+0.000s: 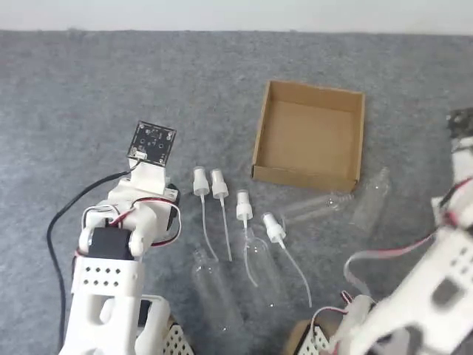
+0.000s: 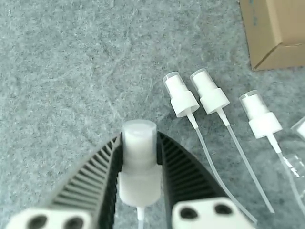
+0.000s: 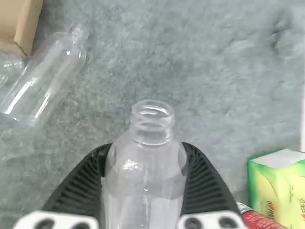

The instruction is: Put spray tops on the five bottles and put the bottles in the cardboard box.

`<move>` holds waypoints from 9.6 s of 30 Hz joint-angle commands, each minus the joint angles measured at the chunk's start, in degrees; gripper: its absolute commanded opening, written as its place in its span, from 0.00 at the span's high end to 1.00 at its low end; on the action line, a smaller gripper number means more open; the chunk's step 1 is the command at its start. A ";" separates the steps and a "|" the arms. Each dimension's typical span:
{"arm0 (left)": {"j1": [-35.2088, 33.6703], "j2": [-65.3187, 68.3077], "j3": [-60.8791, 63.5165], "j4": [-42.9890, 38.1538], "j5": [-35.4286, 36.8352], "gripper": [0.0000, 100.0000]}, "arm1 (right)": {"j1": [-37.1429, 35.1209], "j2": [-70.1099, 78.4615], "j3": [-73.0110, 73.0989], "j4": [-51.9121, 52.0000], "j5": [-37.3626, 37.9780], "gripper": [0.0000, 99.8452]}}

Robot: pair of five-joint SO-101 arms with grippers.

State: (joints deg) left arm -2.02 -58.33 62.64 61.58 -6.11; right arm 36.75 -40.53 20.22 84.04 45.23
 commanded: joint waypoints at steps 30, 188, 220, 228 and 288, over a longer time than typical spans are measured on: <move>-0.09 -1.41 -38.46 9.41 4.75 0.99 | -57.63 5.14 -11.78 -7.87 -35.96 0.99; 2.55 -21.71 -9.54 -2.29 8.53 0.82 | -67.30 -9.54 31.56 -76.97 -46.86 0.99; 11.52 -33.14 12.44 -11.69 8.44 0.73 | -79.25 9.98 5.19 -46.29 -47.21 0.99; 11.34 -33.14 13.05 -12.48 8.44 0.73 | -78.90 4.18 5.27 -40.92 -47.21 0.99; 11.34 -33.23 15.96 -14.95 8.00 0.83 | -49.01 67.03 -16.53 -87.25 -47.21 0.99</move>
State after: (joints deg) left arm 9.41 -90.33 78.99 47.78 1.80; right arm -12.40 27.16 7.91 -2.20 -1.19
